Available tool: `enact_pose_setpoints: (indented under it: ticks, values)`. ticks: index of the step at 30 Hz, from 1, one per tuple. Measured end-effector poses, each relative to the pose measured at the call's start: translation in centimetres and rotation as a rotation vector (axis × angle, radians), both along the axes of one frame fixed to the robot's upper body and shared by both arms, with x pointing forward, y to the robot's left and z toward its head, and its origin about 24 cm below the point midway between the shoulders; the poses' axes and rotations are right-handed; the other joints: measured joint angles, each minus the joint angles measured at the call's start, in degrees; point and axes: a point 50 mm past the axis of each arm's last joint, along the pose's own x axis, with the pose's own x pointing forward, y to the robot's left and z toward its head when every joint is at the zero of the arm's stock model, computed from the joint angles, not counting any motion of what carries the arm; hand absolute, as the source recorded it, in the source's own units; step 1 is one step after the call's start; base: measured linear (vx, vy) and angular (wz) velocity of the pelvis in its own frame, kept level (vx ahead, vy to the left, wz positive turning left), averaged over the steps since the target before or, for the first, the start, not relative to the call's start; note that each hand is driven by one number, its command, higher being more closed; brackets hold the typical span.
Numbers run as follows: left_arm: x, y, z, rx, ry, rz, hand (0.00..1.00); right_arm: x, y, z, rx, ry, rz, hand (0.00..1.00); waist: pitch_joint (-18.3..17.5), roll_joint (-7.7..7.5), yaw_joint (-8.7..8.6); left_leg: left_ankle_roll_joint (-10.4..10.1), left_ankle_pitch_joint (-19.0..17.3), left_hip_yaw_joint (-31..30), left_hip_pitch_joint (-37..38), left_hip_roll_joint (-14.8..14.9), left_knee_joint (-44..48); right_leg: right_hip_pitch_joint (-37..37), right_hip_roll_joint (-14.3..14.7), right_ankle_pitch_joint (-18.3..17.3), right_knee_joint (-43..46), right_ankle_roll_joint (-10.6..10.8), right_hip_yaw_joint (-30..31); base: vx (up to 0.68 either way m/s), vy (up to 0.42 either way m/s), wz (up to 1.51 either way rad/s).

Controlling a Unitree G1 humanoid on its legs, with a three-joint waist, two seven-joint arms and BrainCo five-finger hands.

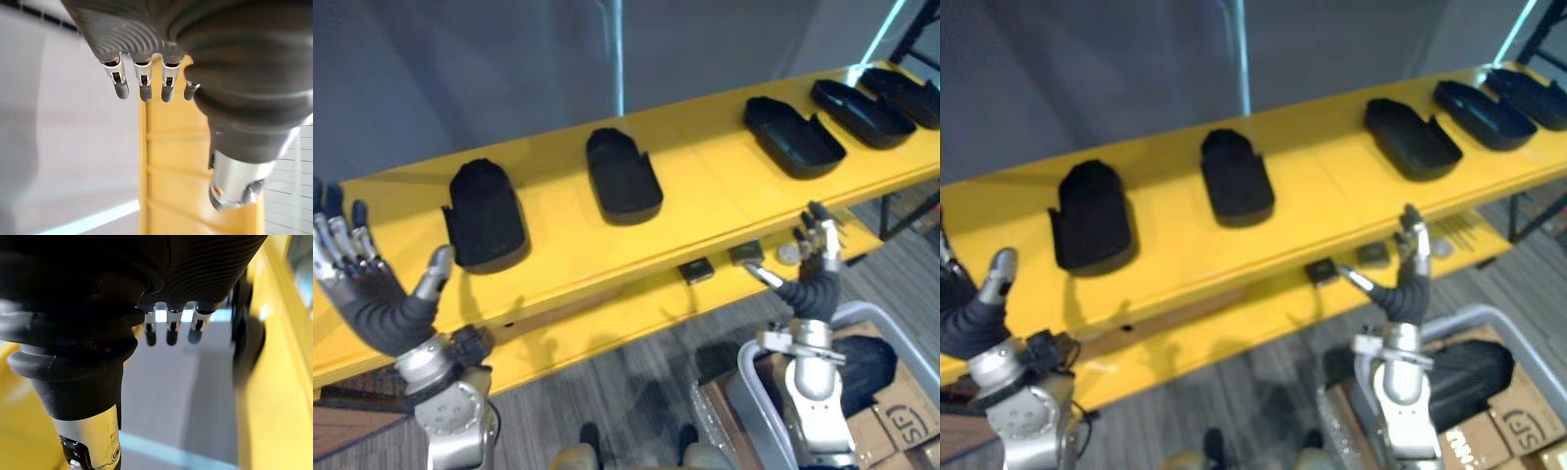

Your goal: Walk over and take plastic housings, then place them on the shelf

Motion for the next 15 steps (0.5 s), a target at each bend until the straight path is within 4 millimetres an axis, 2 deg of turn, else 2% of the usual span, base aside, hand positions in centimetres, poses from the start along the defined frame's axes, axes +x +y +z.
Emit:
enact_pose_setpoints:
  ticks: [3, 4, 5, 7, 8, 9, 11, 12, 13, 14, 15]
  values:
    - [1.3, -2.3, -0.1, 0.002, 0.033, -0.148, 0.0, -2.6, -2.6, -0.9, 0.003, 0.05, -0.148, 0.0, -0.13, -0.08, -3.11, -0.18, -2.14, 5.6, 1.83, 0.65, 0.86, -0.39, 0.76, 1.29, -1.23, 0.24, 5.31, 0.04, 0.041, -0.96]
    - [1.8, -3.0, -0.4, -0.006, 0.061, -0.186, 0.0, -4.0, -3.5, -1.3, 0.002, 0.079, -0.196, 0.0, -0.25, -0.07, -4.69, -0.33, -2.95, 7.42, 2.67, 0.91, 1.11, -0.42, 1.13, 1.53, -1.47, 0.27, 7.18, 0.03, 0.024, -0.66]
    - [2.1, -3.4, -0.7, -0.006, 0.081, -0.205, 0.0, -4.8, -3.9, -1.6, 0.006, 0.097, -0.22, 0.0, -0.53, -0.07, -5.62, -0.46, -3.36, 8.32, 2.93, 1.09, 1.34, -0.52, 1.29, 1.54, -1.51, 0.3, 8.04, 0.05, 0.02, -0.8]
    - [2.9, -5.3, -1.2, -0.002, 0.137, -0.289, 0.0, -7.7, -5.2, -2.5, 0.052, 0.131, -0.31, 0.0, -0.94, -0.09, -8.66, -0.93, -4.84, 11.53, 4.49, 2.07, 1.99, -0.54, 2.18, 1.55, -1.52, 0.32, 10.99, 0.04, -0.009, -0.72]
    - [3.0, -5.8, -1.2, 0.002, 0.142, -0.31, 0.0, -8.3, -5.3, -2.7, 0.068, 0.131, -0.325, 0.0, -0.95, -0.1, -9.12, -1.08, -5.11, 12.32, 4.65, 2.25, 2.03, -0.55, 2.41, 1.56, -1.54, 0.32, 11.72, 0.01, -0.028, -0.78]
    - [3.2, -7.2, -1.1, 0.015, 0.147, -0.367, 0.0, -9.2, -5.4, -2.9, 0.129, 0.1, -0.337, 0.0, -1.07, 0.03, -10.05, -1.31, -5.98, 14.27, 5.59, 2.75, 2.37, -0.56, 3.02, 1.55, -1.54, 0.35, 13.52, 0.0, -0.018, -0.63]
    - [3.4, -7.6, -1.0, 0.012, 0.155, -0.379, 0.0, -9.0, -5.0, -2.8, 0.17, 0.068, -0.302, 0.0, -1.26, 0.16, -10.16, -1.47, -6.5, 15.25, 6.31, 3.04, 3.01, -0.62, 3.48, 1.59, -1.53, 0.41, 14.68, 0.0, -0.017, -0.46]
    - [3.6, -7.6, -1.0, 0.0, 0.168, -0.369, 0.0, -8.4, -4.0, -2.5, 0.177, 0.048, -0.245, 0.0, -1.43, 0.43, -10.14, -1.53, -7.21, 15.15, 6.3, 3.17, 4.7, -0.79, 4.0, 1.77, -1.38, 0.53, 15.9, -0.02, -0.02, -0.54]
    - [3.8, -7.1, -1.2, -0.011, 0.188, -0.341, 0.0, -7.6, -3.0, -2.3, 0.18, 0.033, -0.178, 0.0, -1.79, 0.38, -9.3, -0.61, -8.15, 12.24, 5.36, 3.6, 7.86, -1.52, 4.68, 1.9, -0.77, 0.43, 17.81, -0.02, -0.031, -1.03]
    - [3.7, -6.1, -1.8, -0.042, 0.225, -0.279, 0.0, -6.2, -1.2, -2.0, 0.182, 0.015, -0.063, 0.0, -2.47, 0.64, -7.54, 2.24, -10.14, 4.92, 2.95, 4.06, 13.5, -2.67, 5.76, 2.16, 0.08, 0.26, 20.97, -0.03, -0.021, -1.17]
    - [3.7, -5.7, -2.1, -0.058, 0.243, -0.249, 0.0, -5.5, -0.4, -1.7, 0.182, 0.0, -0.009, 0.0, -2.76, 1.14, -6.63, 3.52, -11.34, 1.25, 1.61, 4.15, 16.43, -3.29, 6.55, 2.26, 0.54, 0.3, 22.48, -0.03, 0.036, -1.58]
